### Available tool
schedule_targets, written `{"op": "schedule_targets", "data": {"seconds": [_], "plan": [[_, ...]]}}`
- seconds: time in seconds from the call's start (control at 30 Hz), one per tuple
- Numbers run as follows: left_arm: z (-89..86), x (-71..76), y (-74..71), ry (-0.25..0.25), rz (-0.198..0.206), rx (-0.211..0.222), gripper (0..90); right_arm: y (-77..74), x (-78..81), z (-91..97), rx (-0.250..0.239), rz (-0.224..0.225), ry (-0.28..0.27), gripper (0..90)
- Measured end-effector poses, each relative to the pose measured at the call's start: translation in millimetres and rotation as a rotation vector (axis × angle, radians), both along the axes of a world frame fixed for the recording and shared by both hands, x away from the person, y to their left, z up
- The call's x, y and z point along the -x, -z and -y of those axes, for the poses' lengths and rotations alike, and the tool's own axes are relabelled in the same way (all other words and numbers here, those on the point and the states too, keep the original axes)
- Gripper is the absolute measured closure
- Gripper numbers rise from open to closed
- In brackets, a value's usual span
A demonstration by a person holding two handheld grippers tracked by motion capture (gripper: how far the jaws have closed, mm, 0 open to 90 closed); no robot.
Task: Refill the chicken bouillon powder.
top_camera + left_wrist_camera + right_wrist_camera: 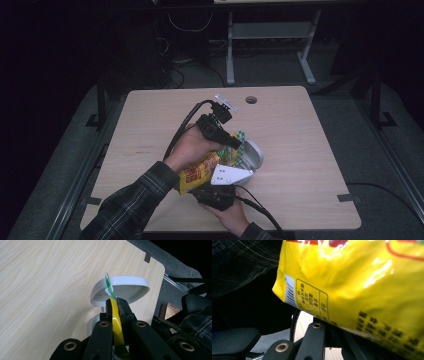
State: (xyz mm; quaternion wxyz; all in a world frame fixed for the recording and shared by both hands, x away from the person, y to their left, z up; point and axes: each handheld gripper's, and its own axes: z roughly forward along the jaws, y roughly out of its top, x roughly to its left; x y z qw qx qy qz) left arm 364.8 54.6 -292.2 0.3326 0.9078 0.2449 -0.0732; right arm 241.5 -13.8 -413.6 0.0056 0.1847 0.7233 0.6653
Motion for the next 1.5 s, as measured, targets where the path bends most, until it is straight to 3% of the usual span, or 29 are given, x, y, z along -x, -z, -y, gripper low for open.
{"op": "schedule_targets", "data": {"seconds": [1.5], "plan": [[3.5,1.4,-1.1,-0.004,-0.002,-0.015,89.8,-1.0,1.1,-0.2,-0.019,-0.002,-0.002,90.0]]}}
